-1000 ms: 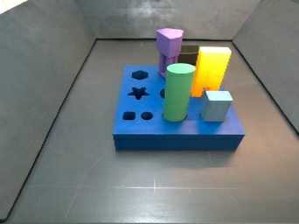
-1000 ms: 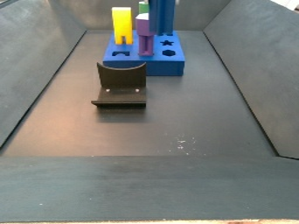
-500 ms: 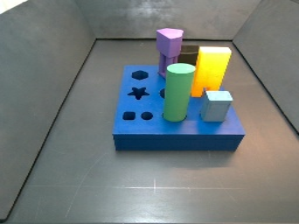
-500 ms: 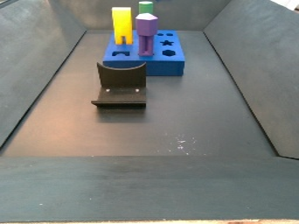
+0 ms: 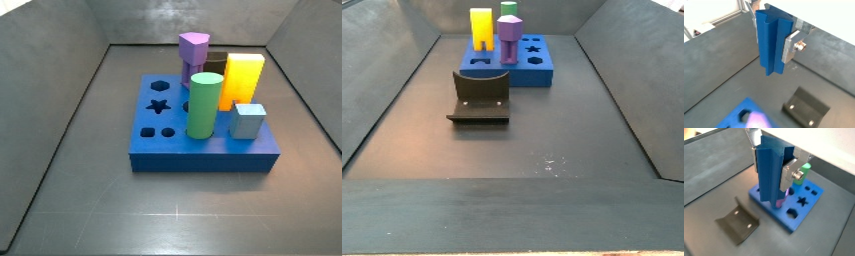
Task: Pick up the star object. Move up. Move to above the board. Insert the star object.
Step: Move to above the board.
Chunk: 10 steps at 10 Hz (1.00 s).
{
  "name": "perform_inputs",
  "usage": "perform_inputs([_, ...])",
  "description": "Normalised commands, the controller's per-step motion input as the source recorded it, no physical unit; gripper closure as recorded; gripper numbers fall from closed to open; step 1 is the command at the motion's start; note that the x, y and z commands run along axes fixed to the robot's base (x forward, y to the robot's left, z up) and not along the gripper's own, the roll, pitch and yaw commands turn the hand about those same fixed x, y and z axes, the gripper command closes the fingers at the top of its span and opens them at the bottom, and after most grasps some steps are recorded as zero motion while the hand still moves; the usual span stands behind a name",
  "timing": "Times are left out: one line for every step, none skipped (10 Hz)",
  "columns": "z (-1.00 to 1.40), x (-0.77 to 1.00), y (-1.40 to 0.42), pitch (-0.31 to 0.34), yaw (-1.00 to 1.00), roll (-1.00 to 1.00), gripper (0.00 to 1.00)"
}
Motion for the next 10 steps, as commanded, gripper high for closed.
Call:
perform_inputs([0.08,-0.11,-1.00,0.014,-0.01,0.06,1.00])
perform_inputs([0.08,-0.11,-1.00,0.007,0.00,0.05,1.00])
perform_inputs([0.08,-0.11,-1.00,0.013,0.00,0.03,1.00])
perform_inputs([0.09,-0.11,-1.00,0.013,0.00,0.01,1.00])
perform_inputs([0.10,-0.11,-1.00,0.018,0.01,0.00,1.00])
perform_inputs([0.11,-0.10,-1.00,0.029,0.01,-0.01,1.00])
perform_inputs([0.12,-0.09,-1.00,0.041,0.01,0.00,1.00])
perform_inputs([0.10,-0.04,-0.72,0.063,0.01,-0.01,1.00])
perform_inputs([0.06,0.00,-0.46,0.082,0.01,0.00,1.00])
perform_inputs([0.05,0.02,-0.33,0.092,0.00,0.00,1.00])
